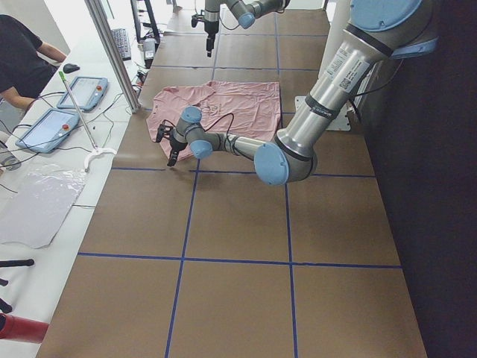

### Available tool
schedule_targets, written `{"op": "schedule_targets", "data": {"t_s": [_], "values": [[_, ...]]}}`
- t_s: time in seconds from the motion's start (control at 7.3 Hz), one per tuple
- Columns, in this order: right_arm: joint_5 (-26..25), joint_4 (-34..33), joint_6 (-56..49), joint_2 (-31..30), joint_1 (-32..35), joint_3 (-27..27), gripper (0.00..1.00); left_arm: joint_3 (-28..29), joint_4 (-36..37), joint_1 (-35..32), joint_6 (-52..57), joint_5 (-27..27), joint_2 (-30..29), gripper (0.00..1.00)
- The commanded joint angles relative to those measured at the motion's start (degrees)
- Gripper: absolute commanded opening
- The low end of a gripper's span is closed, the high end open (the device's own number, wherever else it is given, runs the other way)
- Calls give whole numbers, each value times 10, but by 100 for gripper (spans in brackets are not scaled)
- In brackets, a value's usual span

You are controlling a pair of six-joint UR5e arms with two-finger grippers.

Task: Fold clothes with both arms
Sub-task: 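Withdraw the right gripper while the left gripper moves toward the other sleeve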

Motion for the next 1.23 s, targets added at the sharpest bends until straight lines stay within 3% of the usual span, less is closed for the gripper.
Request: {"op": "schedule_targets", "data": {"t_s": [0.0,0.14,0.55,0.68,0.82,0.96,1.1], "values": [[0,0,0,0,0,-1,100,0,0,0,5,-1,0,27],[0,0,0,0,0,-1,100,-2,0,0,5,-1,0,0],[-1,1,3,0,-3,-1,100,-43,20,-3,2,-12,-1,0],[-1,2,4,-1,-4,-1,100,-93,75,-5,-5,-48,-7,0],[-1,3,1,-2,-4,-1,100,-100,110,-3,-60,-54,-54,0],[1,4,0,-3,-3,-1,100,-58,114,12,-124,-54,-115,0],[-1,4,-2,-12,-3,-1,100,22,103,30,-161,-50,-180,0]]}}
